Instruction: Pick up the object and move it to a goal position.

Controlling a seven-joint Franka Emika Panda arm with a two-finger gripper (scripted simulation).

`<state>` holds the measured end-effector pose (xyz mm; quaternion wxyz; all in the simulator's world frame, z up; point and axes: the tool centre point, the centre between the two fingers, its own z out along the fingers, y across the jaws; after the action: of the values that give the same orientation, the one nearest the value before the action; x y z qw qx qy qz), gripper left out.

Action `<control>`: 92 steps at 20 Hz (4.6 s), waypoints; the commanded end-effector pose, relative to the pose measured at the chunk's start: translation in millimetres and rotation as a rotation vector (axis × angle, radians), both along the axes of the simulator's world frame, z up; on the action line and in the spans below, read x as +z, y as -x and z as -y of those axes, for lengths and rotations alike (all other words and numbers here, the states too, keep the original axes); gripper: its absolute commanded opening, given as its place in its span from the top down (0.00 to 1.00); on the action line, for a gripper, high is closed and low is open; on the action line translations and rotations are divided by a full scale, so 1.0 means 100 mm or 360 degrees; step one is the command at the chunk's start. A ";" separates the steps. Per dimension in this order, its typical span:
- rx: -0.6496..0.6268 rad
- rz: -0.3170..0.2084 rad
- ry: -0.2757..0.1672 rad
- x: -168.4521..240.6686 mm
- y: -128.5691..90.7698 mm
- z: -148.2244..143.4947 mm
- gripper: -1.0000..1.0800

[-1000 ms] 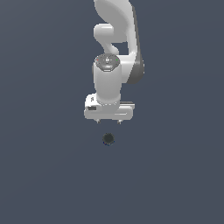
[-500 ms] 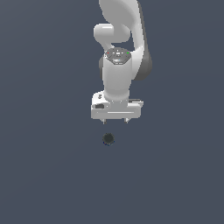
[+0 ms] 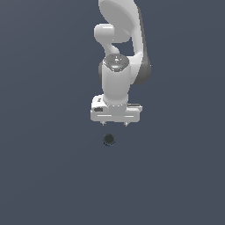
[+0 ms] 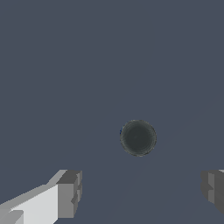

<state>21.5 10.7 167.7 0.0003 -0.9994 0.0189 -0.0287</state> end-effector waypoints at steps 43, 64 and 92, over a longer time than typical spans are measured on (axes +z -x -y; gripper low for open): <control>-0.0730 -0.0090 -0.0022 -1.54 -0.05 0.29 0.04; -0.0729 -0.0090 -0.0023 -1.33 -0.01 0.26 1.00; -0.0732 -0.0090 -0.0021 1.28 0.39 0.06 1.00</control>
<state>-15.8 4.1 283.8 0.0000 -0.9692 0.2462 -0.0002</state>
